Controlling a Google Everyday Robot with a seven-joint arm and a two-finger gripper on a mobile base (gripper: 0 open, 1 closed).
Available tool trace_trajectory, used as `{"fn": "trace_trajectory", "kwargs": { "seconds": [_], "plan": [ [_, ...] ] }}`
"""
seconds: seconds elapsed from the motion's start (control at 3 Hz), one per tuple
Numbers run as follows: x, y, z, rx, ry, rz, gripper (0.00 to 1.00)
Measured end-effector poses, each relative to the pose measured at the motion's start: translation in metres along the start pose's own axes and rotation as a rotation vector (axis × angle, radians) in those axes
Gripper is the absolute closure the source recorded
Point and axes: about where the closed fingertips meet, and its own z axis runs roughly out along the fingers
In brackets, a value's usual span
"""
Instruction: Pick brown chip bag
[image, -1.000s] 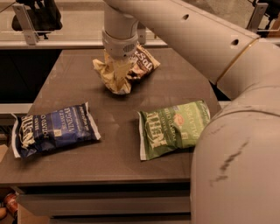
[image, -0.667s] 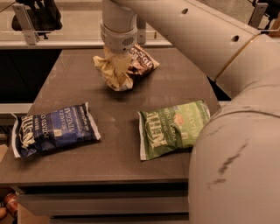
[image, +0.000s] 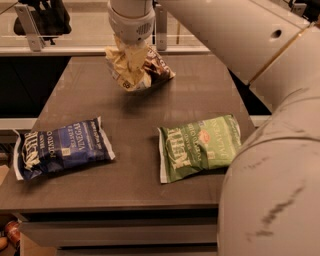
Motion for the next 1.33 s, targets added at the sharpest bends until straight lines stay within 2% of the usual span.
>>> {"fn": "trace_trajectory", "kwargs": {
  "seconds": [0.67, 1.33],
  "plan": [
    [0.000, -0.020, -0.054, 0.098, 0.092, -0.053, 1.00],
    [-0.005, -0.031, -0.097, 0.173, 0.162, -0.090, 1.00]
  ]
}}
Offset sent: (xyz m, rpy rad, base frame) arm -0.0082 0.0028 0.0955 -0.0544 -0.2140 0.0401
